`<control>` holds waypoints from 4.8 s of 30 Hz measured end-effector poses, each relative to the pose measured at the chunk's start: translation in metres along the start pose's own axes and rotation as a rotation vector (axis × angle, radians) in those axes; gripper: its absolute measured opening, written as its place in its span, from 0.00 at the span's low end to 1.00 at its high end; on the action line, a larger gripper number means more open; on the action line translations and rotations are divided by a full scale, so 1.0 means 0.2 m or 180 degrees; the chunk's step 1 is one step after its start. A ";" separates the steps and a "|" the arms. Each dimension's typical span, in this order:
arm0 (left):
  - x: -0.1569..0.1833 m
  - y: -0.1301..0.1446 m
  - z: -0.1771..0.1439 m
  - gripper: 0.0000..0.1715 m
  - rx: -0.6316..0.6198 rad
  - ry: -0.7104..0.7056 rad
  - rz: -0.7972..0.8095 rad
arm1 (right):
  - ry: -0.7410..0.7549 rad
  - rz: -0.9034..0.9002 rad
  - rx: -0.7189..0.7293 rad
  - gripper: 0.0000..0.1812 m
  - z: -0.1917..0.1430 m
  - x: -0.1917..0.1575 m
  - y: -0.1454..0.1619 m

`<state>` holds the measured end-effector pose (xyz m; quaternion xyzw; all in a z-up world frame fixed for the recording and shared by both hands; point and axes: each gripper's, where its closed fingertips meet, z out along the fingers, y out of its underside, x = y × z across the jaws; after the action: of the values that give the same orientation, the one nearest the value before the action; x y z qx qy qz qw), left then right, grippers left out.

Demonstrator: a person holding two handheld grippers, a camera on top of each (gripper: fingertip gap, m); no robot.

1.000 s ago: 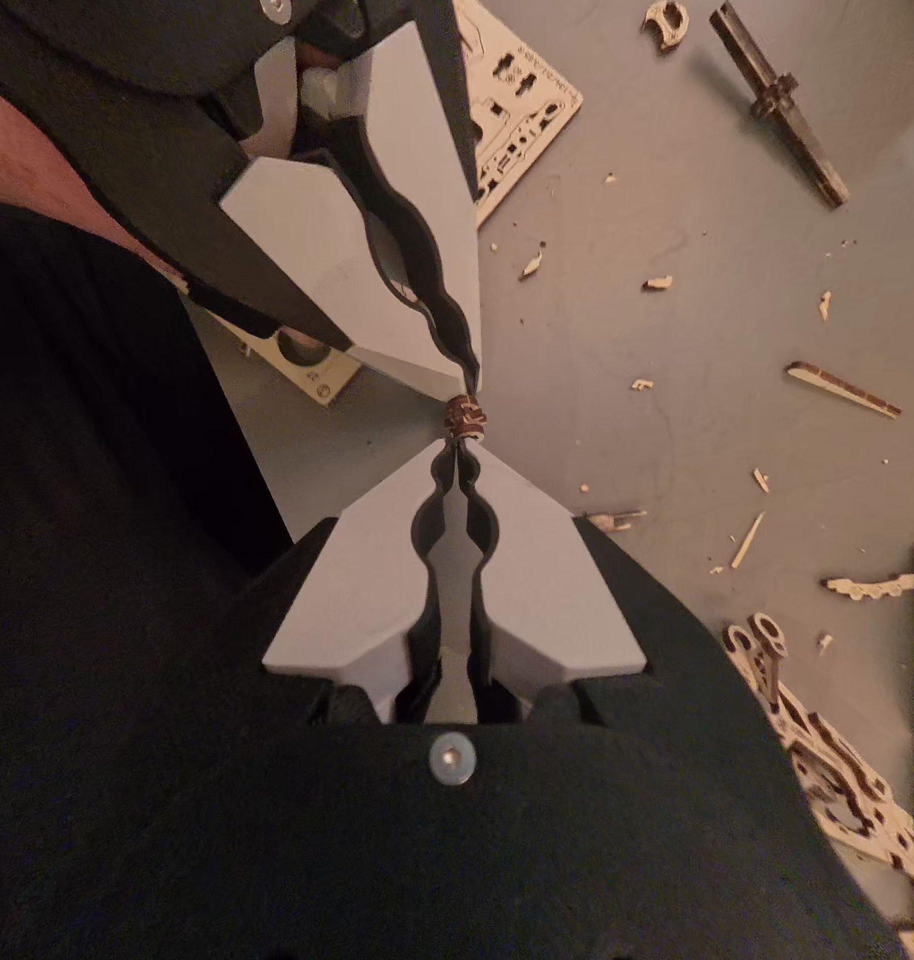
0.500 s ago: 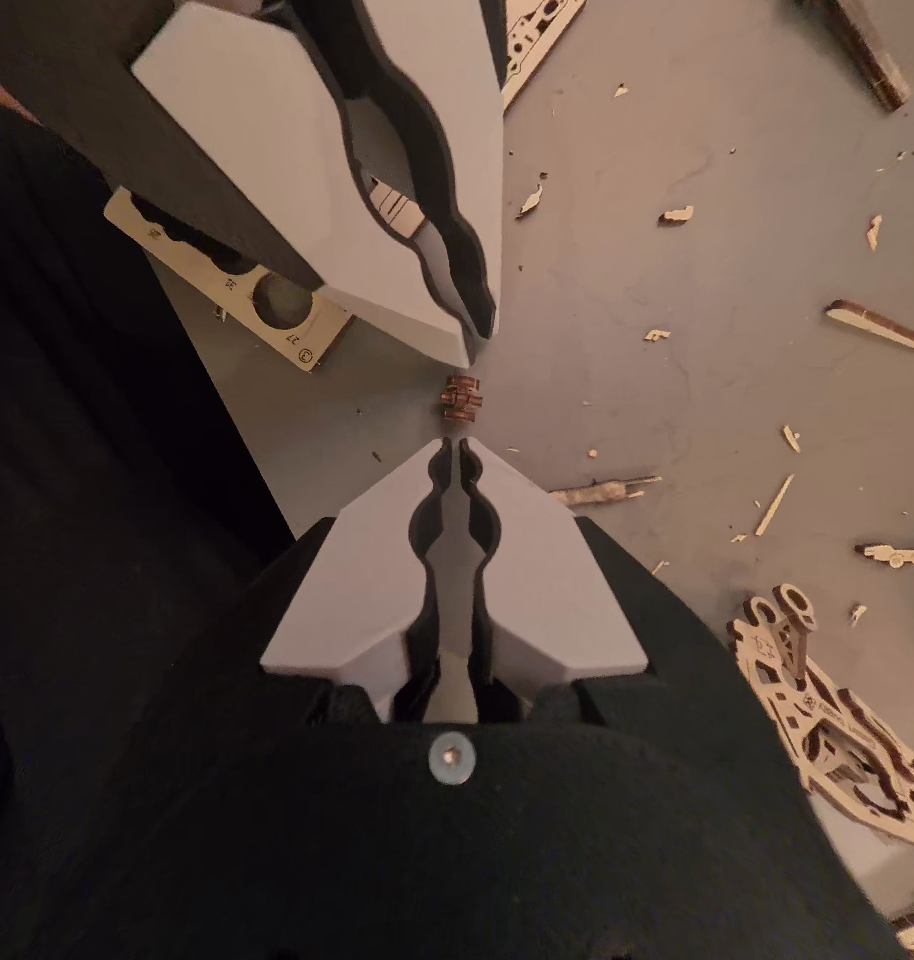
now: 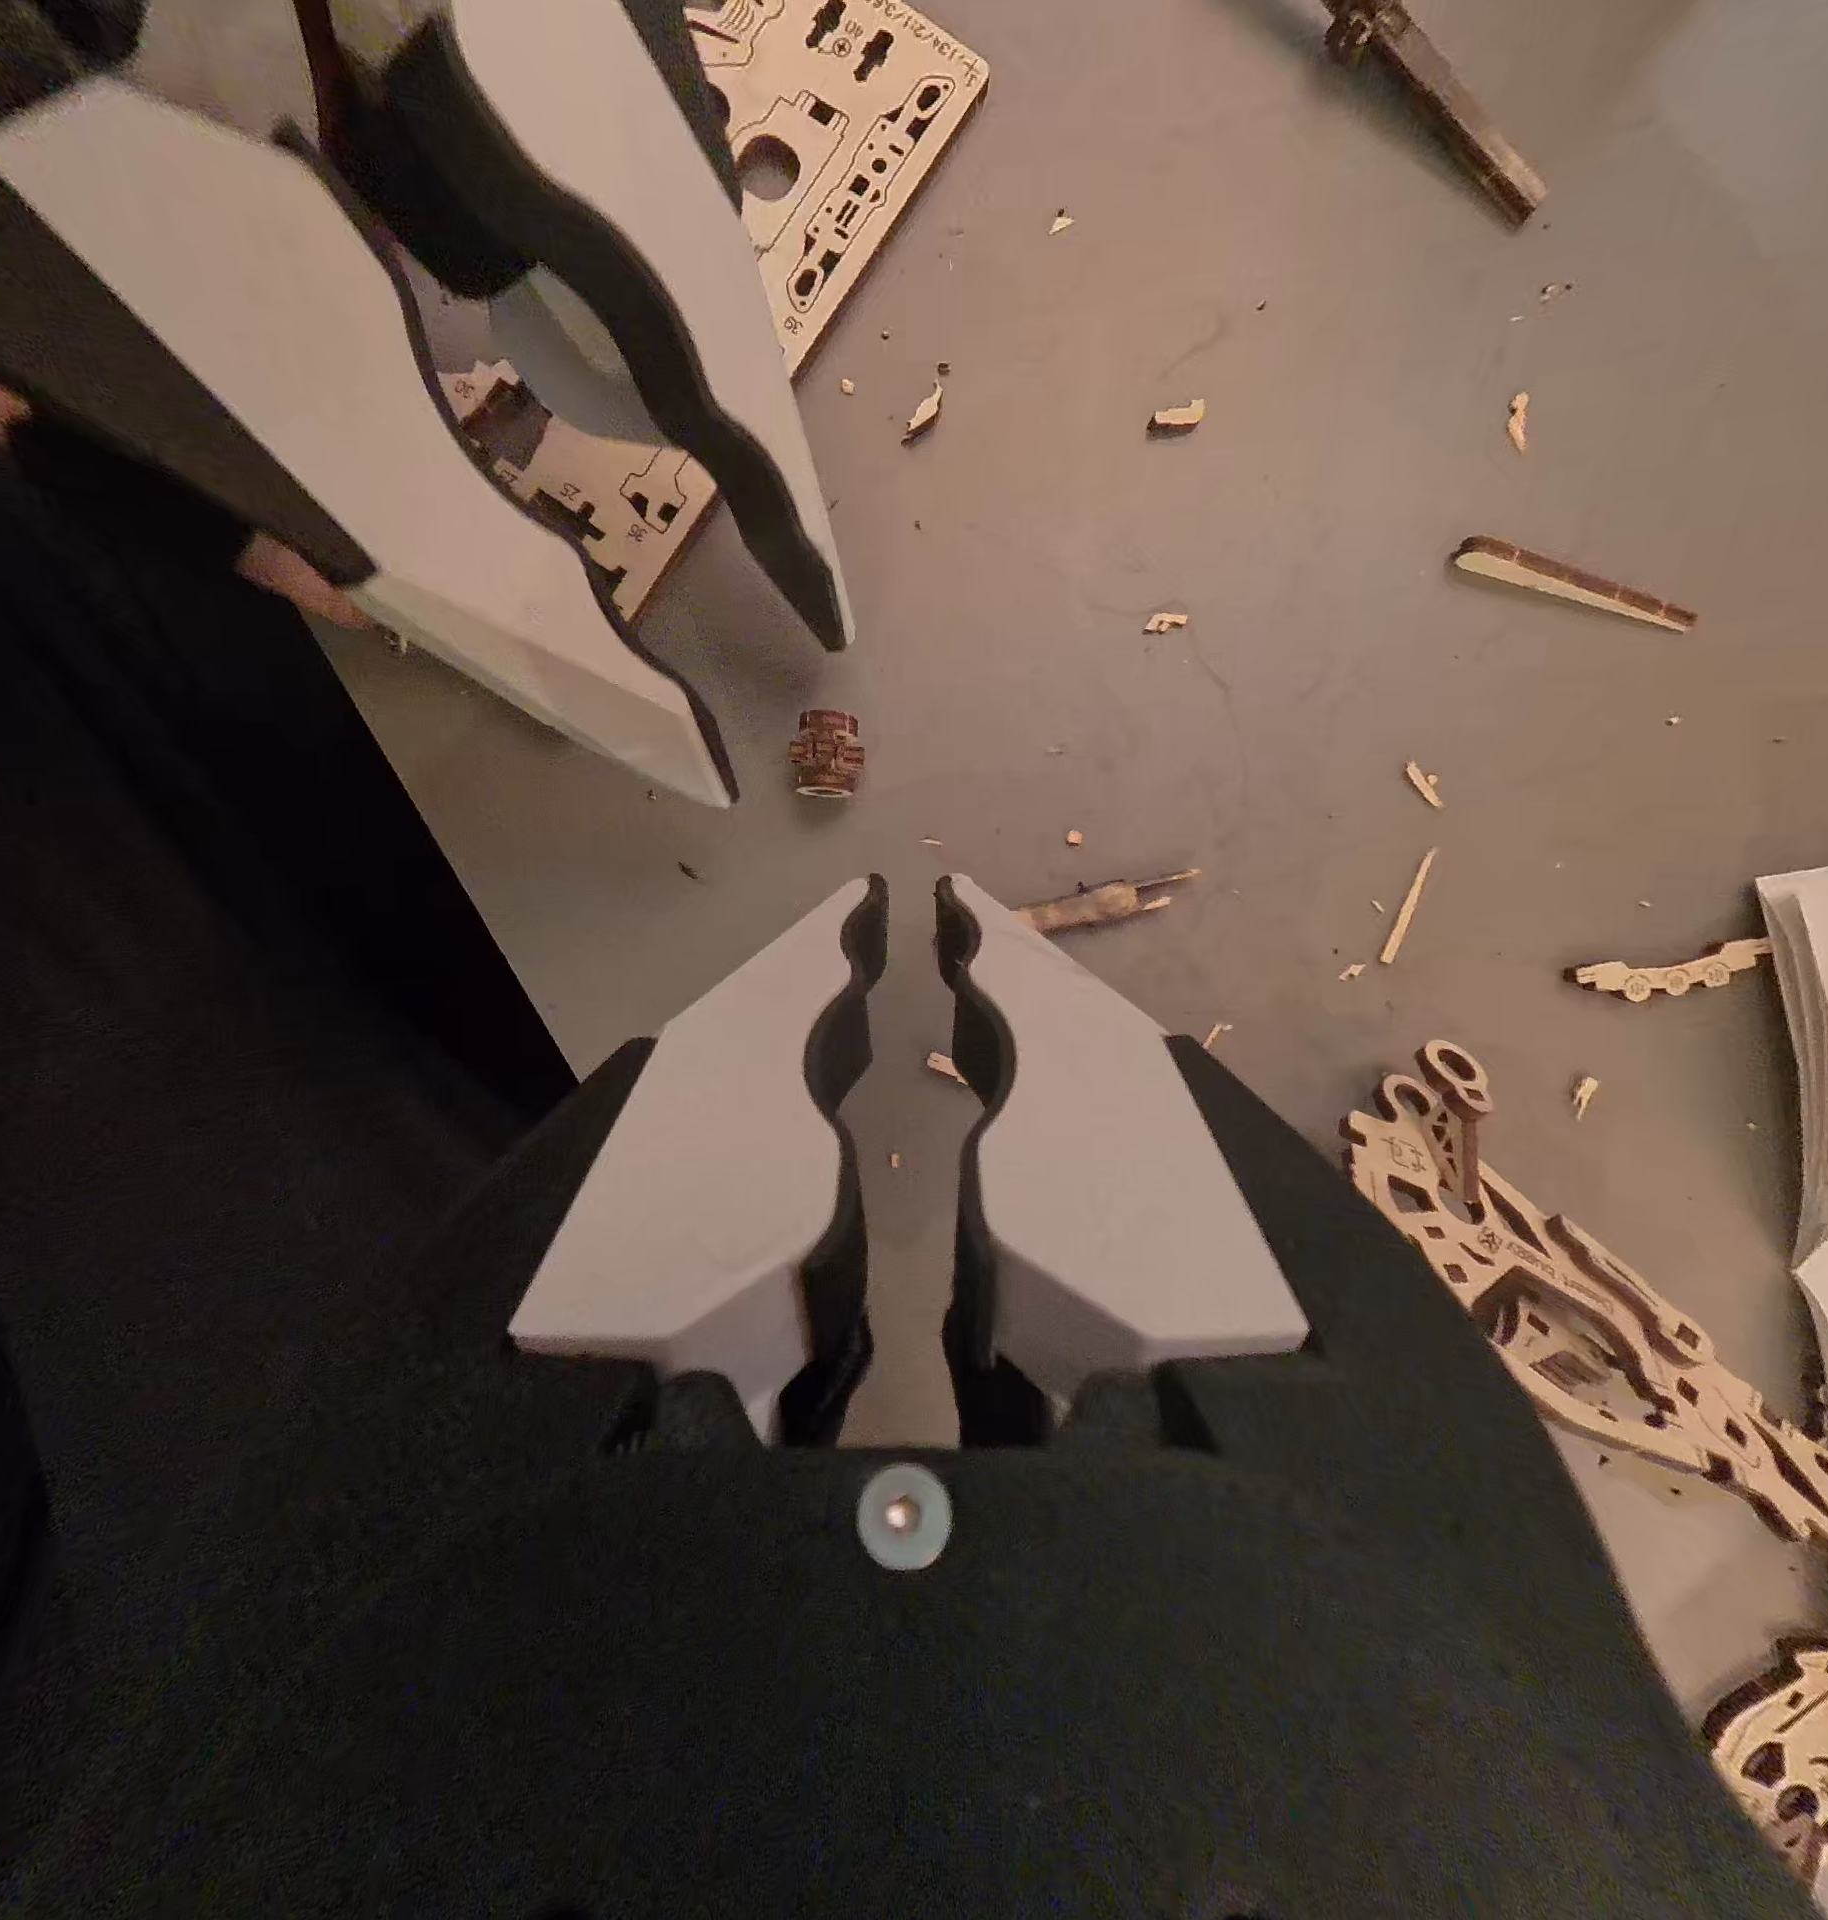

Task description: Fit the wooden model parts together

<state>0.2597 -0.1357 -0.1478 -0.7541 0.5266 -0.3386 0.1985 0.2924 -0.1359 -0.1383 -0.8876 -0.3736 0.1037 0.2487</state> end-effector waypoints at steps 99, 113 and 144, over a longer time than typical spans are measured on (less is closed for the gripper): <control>0.19 -0.55 -0.37 0.10 0.1679 0.0560 0.1403 | -0.0607 -0.0135 0.2588 0.06 -0.55 0.01 -0.39; 0.25 -0.58 -0.43 0.13 0.1880 0.0865 0.1278 | -0.0896 -0.0006 0.2875 0.06 -0.64 -0.01 -0.41; 0.37 -0.63 -0.49 0.07 0.2210 0.1612 0.1124 | -0.1437 0.0105 0.3166 0.06 -0.72 -0.06 -0.43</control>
<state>0.2891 -0.1519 0.0249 -0.4354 0.5343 -0.6293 0.3590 0.2849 -0.1460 0.0289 -0.6243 -0.3097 0.4598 0.5504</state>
